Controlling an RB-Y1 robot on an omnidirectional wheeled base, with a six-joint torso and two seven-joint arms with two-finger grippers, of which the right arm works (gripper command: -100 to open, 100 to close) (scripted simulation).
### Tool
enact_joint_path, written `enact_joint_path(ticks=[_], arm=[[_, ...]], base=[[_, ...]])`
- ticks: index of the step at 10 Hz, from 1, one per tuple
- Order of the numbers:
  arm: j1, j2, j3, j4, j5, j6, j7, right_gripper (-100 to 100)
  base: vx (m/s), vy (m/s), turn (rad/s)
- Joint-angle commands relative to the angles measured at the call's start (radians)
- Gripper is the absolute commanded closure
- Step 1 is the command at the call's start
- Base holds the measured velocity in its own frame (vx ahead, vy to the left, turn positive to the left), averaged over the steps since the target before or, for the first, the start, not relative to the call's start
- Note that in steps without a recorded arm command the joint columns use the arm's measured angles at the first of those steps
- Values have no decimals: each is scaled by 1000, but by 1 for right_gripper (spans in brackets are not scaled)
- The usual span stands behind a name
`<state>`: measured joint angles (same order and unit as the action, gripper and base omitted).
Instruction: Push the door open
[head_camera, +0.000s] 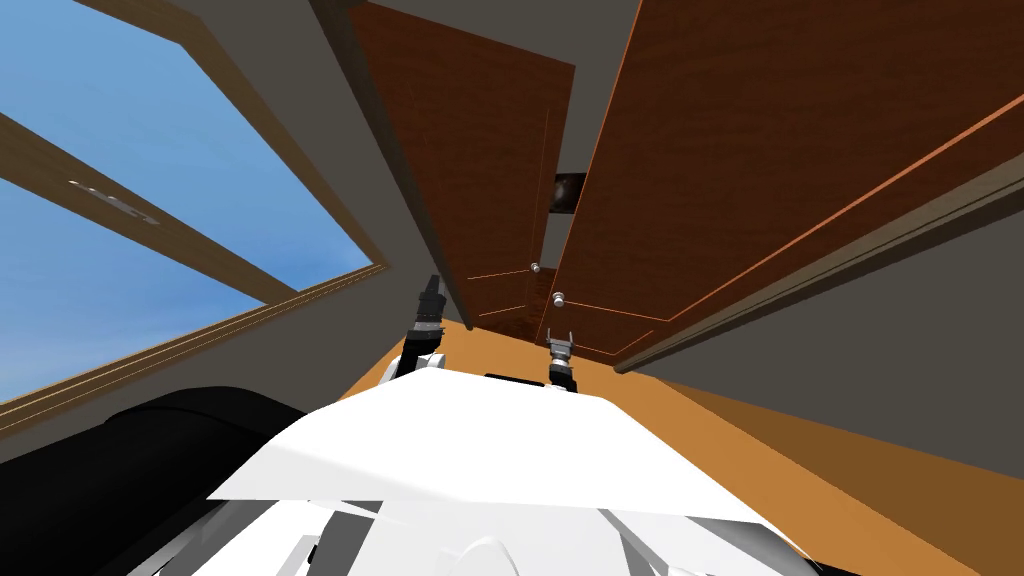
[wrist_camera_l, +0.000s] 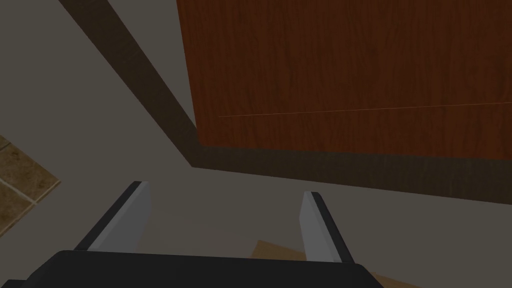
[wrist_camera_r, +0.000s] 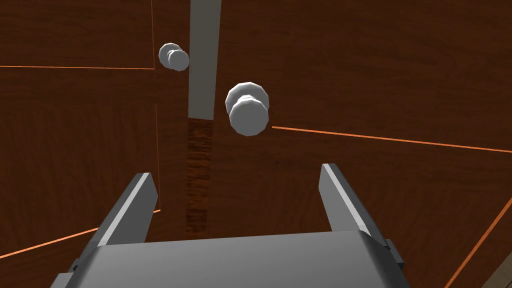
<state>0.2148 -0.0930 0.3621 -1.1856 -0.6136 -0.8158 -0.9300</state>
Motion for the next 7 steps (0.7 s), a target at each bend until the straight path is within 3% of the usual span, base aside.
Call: enact_joint_path(ticks=[1,7], arm=[[-8,-2,15,34,-31,-10,-35,-100],[-39,3,51,140,-101,-47,-115,-100]], base=[[121,-63,54],[122,-57,30]])
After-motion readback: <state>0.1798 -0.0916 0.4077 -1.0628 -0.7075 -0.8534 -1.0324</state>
